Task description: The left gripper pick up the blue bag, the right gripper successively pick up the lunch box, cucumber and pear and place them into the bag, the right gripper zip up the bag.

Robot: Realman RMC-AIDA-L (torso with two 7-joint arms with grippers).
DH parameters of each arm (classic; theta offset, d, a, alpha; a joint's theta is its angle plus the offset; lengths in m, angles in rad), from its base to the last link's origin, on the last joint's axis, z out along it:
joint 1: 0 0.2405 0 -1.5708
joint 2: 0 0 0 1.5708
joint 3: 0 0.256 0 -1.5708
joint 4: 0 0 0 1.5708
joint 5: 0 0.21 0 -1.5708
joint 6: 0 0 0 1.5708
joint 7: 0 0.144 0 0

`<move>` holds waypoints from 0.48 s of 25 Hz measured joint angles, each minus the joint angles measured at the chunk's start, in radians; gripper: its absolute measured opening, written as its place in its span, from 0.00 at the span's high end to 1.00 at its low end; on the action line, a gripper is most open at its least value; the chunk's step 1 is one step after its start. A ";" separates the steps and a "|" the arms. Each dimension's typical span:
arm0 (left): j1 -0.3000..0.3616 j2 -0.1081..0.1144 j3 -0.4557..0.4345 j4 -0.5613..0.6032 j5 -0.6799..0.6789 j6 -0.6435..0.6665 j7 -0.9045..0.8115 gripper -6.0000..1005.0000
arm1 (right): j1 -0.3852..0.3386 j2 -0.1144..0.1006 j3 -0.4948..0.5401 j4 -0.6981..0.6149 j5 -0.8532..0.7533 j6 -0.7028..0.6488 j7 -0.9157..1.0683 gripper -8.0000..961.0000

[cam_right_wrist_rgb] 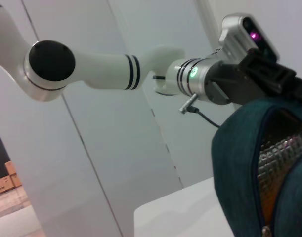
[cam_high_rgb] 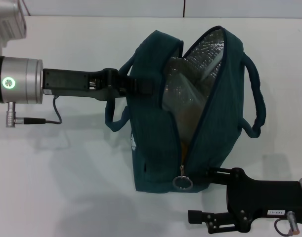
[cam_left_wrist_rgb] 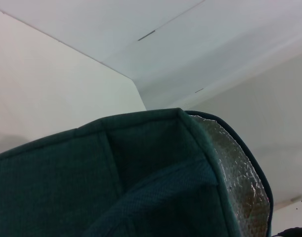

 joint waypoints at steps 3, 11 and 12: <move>0.000 0.000 0.000 0.000 0.000 0.000 0.000 0.91 | 0.003 0.000 -0.001 0.000 0.004 0.009 0.011 0.17; 0.000 -0.001 0.000 0.000 0.000 0.000 0.000 0.91 | 0.008 0.000 0.005 -0.001 0.010 0.018 0.019 0.20; 0.001 -0.001 0.000 0.000 0.000 0.000 0.000 0.91 | 0.008 0.000 0.005 -0.003 0.011 0.021 0.022 0.22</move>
